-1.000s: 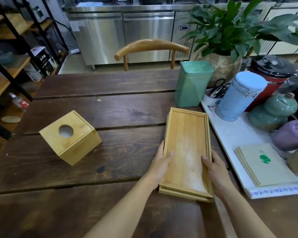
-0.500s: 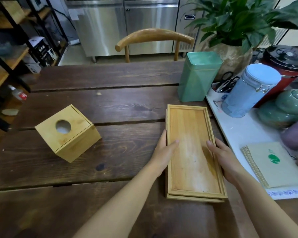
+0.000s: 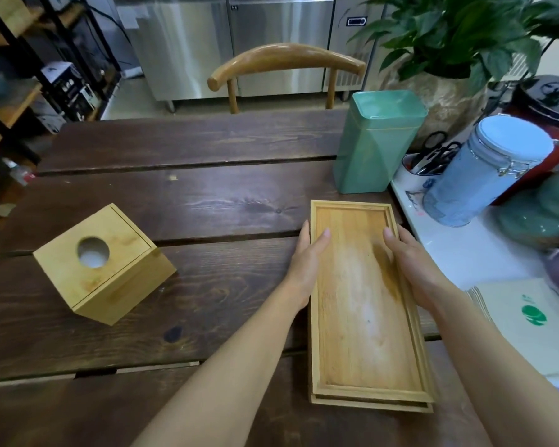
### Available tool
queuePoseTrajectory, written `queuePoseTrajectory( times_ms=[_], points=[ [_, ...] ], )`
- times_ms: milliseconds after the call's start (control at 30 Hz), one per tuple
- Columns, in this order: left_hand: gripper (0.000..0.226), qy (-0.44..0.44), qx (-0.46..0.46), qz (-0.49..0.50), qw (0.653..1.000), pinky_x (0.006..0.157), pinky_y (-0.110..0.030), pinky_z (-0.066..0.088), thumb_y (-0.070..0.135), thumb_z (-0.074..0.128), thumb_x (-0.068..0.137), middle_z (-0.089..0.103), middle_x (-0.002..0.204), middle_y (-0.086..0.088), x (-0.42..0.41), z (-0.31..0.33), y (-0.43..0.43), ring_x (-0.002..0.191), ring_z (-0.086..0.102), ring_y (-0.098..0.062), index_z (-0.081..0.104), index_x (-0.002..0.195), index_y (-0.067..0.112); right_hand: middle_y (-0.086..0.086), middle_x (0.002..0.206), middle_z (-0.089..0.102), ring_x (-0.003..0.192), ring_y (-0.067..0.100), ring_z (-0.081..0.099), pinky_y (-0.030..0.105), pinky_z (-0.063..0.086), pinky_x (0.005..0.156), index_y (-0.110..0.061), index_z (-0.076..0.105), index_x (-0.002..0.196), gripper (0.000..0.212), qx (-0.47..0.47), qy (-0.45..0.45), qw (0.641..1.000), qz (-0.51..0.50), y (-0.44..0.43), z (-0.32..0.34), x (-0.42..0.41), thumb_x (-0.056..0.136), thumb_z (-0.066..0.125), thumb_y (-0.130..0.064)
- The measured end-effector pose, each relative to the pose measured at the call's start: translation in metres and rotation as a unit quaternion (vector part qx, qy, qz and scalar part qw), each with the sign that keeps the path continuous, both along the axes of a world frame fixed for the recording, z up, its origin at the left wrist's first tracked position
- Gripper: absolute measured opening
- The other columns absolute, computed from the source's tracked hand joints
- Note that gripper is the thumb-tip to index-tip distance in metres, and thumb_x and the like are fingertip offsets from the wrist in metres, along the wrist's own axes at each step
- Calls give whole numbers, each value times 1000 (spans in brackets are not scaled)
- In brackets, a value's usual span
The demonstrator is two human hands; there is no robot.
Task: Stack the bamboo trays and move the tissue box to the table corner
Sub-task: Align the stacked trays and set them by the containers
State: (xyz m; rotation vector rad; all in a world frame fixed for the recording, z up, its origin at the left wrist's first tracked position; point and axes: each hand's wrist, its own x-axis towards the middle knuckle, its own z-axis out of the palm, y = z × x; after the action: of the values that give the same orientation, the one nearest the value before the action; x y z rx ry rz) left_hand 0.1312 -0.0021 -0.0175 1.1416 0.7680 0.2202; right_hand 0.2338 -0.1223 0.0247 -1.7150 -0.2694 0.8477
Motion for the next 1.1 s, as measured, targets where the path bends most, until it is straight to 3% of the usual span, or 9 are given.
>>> queuePoseTrajectory(
  times_ms=[200,267,367,467,567,733,867,967,1100],
  points=[
    [60,-21,10,-17,1000,108,-48,36,47,52,89,49,140,5,-17,5,-9,126,48,-15,29,143,38,-22,108,44,98,-1,44,18,34,86,-29,29,137,44,24,12,1000,-1,-17,-3,-14,95,38,-35],
    [56,-29,1,-29,999,108,-45,36,42,50,93,49,141,7,-31,1,-15,126,47,-12,28,144,37,-20,119,49,106,-1,47,21,39,89,-34,37,131,39,31,36,999,-4,-32,-10,-21,93,41,-39],
    [64,-35,-15,-29,999,111,-47,31,49,53,88,44,146,7,-52,-6,-27,130,43,-13,25,145,39,-11,138,47,129,12,40,40,34,108,-32,42,133,64,51,74,996,1,-55,-21,-33,77,54,-60],
    [71,-38,-26,-24,999,113,-49,27,52,54,85,40,148,6,-64,-9,-43,133,39,-15,21,146,39,-10,149,34,136,14,31,49,22,114,-39,32,138,88,54,64,996,25,-71,-28,-47,62,57,-76],
    [83,-47,-27,-16,998,113,-48,27,58,58,77,37,150,5,-69,-4,-54,133,37,-15,18,147,38,-12,150,27,137,10,26,43,17,116,-34,23,142,82,39,27,999,17,-72,-27,-57,72,47,-70],
    [79,-25,7,-50,998,114,-44,26,58,51,81,33,152,6,-76,8,-53,134,35,-13,15,147,38,-14,150,26,135,5,26,34,20,113,-34,22,143,76,32,-3,999,42,-74,-16,-61,76,44,-62],
    [69,-23,95,-86,991,114,-40,26,54,58,80,27,153,10,-112,10,-63,134,31,-4,27,141,42,-22,144,35,130,-5,33,23,29,102,-47,40,130,64,79,-82,993,39,-100,-10,-76,71,58,-61],
    [59,-4,243,-197,950,114,-48,26,60,69,69,12,157,10,-141,-1,-68,142,18,-8,36,118,50,-32,138,37,129,-8,34,24,35,99,-48,59,109,48,32,-170,981,93,-129,-19,-91,63,65,-57],
    [40,21,348,-228,909,114,-28,19,43,73,74,3,155,15,-152,-7,-72,143,9,-5,41,96,44,-23,144,26,134,1,29,37,38,107,-34,66,96,41,-1,-230,959,165,-153,-33,-96,61,73,-54]
  ],
)
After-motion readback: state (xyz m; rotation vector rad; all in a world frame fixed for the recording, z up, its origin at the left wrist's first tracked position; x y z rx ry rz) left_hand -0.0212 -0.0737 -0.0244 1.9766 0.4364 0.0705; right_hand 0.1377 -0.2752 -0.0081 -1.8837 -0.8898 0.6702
